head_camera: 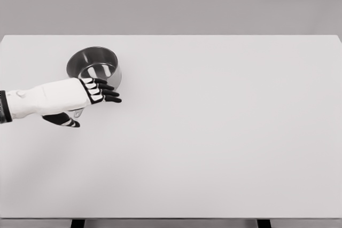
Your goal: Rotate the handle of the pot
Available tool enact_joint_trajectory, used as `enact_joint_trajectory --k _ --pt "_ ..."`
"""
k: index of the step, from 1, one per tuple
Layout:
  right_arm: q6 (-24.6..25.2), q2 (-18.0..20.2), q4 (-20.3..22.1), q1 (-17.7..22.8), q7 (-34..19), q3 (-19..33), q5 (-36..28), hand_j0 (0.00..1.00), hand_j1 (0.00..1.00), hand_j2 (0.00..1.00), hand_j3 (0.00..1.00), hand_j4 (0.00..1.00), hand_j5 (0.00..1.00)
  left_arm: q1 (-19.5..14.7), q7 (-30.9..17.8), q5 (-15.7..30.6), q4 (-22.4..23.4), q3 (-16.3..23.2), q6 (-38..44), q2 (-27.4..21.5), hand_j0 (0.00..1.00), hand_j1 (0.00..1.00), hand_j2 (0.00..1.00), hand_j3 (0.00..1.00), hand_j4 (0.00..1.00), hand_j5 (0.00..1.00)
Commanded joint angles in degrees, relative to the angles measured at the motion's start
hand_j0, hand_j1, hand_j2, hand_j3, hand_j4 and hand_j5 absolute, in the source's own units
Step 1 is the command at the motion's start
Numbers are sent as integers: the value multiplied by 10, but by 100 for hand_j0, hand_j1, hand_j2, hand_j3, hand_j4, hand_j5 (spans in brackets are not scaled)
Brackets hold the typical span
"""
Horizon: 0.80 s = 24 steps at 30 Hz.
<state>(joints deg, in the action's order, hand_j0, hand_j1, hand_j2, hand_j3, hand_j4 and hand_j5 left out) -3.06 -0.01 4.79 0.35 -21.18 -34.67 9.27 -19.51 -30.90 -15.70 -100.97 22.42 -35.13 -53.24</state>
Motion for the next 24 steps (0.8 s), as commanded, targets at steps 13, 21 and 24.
enact_joint_trajectory --k 13,21,24 --pt "2 0 0 7 3 -1 0 100 100 100 100 100 100 -42 -28 -12 4 4 43 67 100 100 100 100 100 100" --pt "2 0 0 7 3 -1 0 100 100 100 100 100 100 -111 -25 -12 46 117 42 64 100 100 100 100 100 100" --pt "2 0 0 7 3 -1 0 100 100 100 100 100 100 -110 -26 -18 47 117 48 60 100 100 100 100 100 100"
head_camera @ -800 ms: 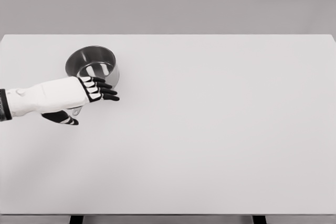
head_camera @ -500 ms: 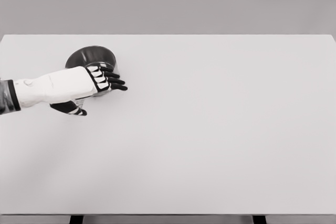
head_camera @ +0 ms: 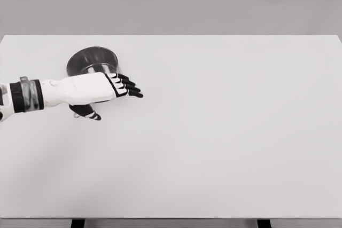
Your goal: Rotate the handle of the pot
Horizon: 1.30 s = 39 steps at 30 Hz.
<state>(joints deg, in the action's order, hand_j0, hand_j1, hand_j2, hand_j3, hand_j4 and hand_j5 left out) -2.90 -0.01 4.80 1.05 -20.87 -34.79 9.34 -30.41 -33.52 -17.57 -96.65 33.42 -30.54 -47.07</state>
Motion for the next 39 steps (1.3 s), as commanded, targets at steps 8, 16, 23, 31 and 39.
enact_joint_trajectory --k 8,16,23,31,39 --pt "0 0 0 0 0 0 0 100 100 100 100 100 100 4 3 -53 11 2 25 -29 100 100 100 100 100 100" --pt "0 0 0 0 0 0 0 100 100 100 100 100 100 -2 4 -53 51 -4 29 -31 100 100 100 100 100 100" --pt "0 0 0 0 0 0 0 100 100 100 100 100 100 -7 28 -52 109 -25 29 -51 100 100 100 100 100 100" --pt "0 0 0 0 0 0 0 100 100 100 100 100 100 -44 35 -51 201 -28 29 -45 100 100 100 100 100 100" --pt "0 0 0 0 0 0 0 100 100 100 100 100 100 -79 35 -52 280 -27 29 -29 100 100 100 100 100 100"
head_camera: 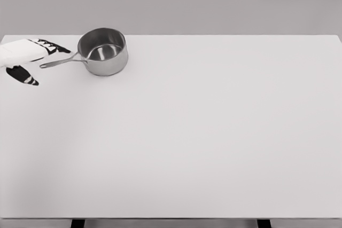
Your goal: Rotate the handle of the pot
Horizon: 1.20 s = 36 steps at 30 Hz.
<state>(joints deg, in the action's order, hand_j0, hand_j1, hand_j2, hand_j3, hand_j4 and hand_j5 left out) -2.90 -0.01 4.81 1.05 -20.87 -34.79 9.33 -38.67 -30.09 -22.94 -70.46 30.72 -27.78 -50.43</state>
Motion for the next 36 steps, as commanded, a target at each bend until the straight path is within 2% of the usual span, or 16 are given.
enact_joint_trajectory --k 1,5,6,8,11,16,21,25,32,36 --pt "0 0 0 0 0 0 0 100 100 100 100 100 100 -1 0 2 24 0 1 4 100 100 100 100 100 100" --pt "0 0 0 0 0 0 0 100 100 100 100 100 100 -4 0 13 25 1 -8 4 100 100 100 100 100 100" --pt "0 0 -1 0 0 0 0 100 100 100 100 100 100 -4 -1 57 20 5 -45 3 100 100 100 100 100 100" --pt "0 0 0 0 0 0 0 100 100 100 100 100 100 -4 -5 98 20 7 -72 4 100 100 100 100 100 100" --pt "0 0 0 0 0 0 0 100 100 100 100 100 100 -26 -6 92 32 7 -70 28 100 100 100 100 100 100" --pt "0 0 -1 0 0 0 0 100 100 100 100 100 100 -39 -1 66 87 7 -39 69 100 100 100 100 100 100" --pt "0 0 0 0 0 0 0 100 100 100 100 100 100 -44 -1 65 97 7 -27 71 100 100 100 100 100 100" --pt "0 0 0 0 0 0 0 100 100 100 100 100 100 -51 -1 50 102 8 19 83 100 100 100 100 100 100" --pt "0 0 0 0 0 0 0 100 100 100 100 100 100 -66 -1 39 152 8 37 101 100 100 100 100 100 100" --pt "0 0 -1 0 0 0 0 100 100 100 100 100 100 -71 0 26 158 8 47 104 100 100 100 100 100 100"
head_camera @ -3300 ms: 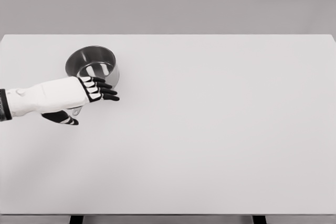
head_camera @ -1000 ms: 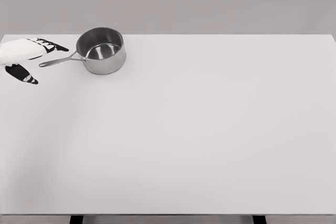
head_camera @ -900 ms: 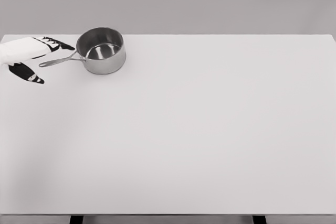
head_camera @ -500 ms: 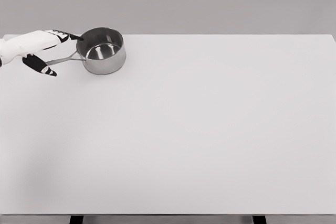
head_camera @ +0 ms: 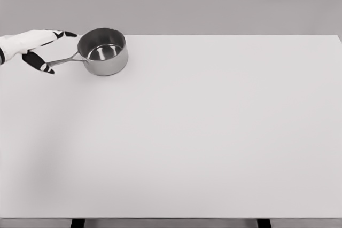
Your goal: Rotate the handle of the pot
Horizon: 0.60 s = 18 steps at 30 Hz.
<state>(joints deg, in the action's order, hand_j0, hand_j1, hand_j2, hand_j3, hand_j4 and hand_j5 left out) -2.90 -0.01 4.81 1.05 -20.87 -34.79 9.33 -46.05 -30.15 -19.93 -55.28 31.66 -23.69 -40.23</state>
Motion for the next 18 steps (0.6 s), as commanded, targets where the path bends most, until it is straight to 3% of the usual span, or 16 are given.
enact_joint_trajectory --k 1,6,18 --pt "0 0 -1 0 0 0 0 100 100 100 100 100 100 0 1 -17 8 0 15 7 100 100 100 100 100 100" --pt "0 0 0 0 0 0 0 100 100 100 100 100 100 -6 27 -58 19 0 41 19 100 100 100 100 100 100" --pt "0 0 -1 0 0 0 0 100 100 100 100 100 100 -25 33 -60 32 -1 50 19 100 100 100 100 100 100"
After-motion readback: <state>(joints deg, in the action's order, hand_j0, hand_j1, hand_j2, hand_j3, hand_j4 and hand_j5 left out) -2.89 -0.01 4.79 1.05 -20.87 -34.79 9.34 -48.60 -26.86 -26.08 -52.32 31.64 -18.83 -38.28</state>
